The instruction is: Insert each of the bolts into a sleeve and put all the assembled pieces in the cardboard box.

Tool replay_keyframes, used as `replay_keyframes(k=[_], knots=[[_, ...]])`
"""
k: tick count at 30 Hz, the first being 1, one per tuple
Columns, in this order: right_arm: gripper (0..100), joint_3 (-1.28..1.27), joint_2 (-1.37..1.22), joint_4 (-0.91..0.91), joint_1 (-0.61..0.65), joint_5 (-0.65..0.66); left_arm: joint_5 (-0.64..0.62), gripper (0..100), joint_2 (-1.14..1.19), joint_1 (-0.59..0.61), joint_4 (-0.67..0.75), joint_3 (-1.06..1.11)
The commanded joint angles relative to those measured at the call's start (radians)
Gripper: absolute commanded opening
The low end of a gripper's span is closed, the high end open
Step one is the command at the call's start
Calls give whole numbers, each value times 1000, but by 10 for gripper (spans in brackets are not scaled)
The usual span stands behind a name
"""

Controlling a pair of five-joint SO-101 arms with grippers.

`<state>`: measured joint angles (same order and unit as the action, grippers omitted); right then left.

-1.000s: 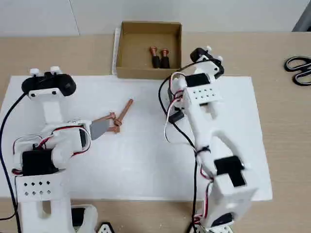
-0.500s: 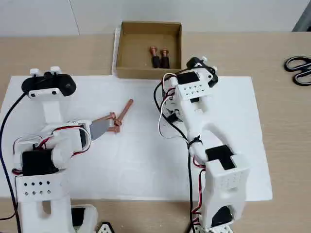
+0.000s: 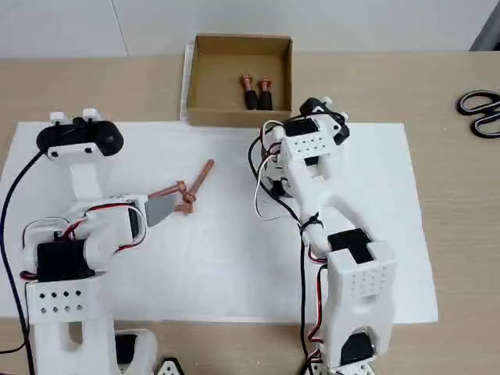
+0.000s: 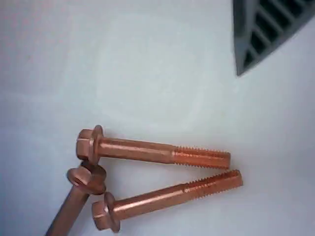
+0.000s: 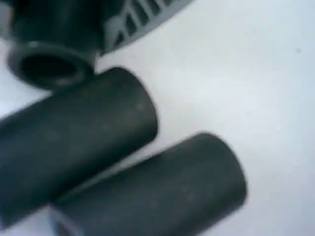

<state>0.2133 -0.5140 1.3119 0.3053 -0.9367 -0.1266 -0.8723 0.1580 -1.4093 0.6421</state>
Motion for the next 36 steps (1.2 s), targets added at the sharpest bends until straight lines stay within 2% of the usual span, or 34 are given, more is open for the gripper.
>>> replay_keyframes(k=[1,5,9,12,17,20,22,26,31,34,36], knots=[[3,34,79,108,-7,75,9,357,-15,0,2,-2],[3,101,220,269,-5,166,9,357,-15,0,2,-2],[3,133,390,328,-7,310,9,357,-15,0,0,-4],[3,133,538,331,-2,474,9,357,-15,0,0,-5],[4,132,725,318,7,850,9,357,-15,0,3,-5],[4,127,782,292,7,1073,3,357,-9,0,34,-4],[4,126,786,295,7,1160,-8,357,-5,0,72,-1],[4,118,786,349,7,1177,-94,357,86,0,127,-8],[4,46,786,343,7,1177,-103,356,336,-2,155,-79],[4,5,788,325,4,1177,-83,356,494,-2,160,-180],[4,-2,788,326,4,1177,3,356,589,-2,161,-262]])
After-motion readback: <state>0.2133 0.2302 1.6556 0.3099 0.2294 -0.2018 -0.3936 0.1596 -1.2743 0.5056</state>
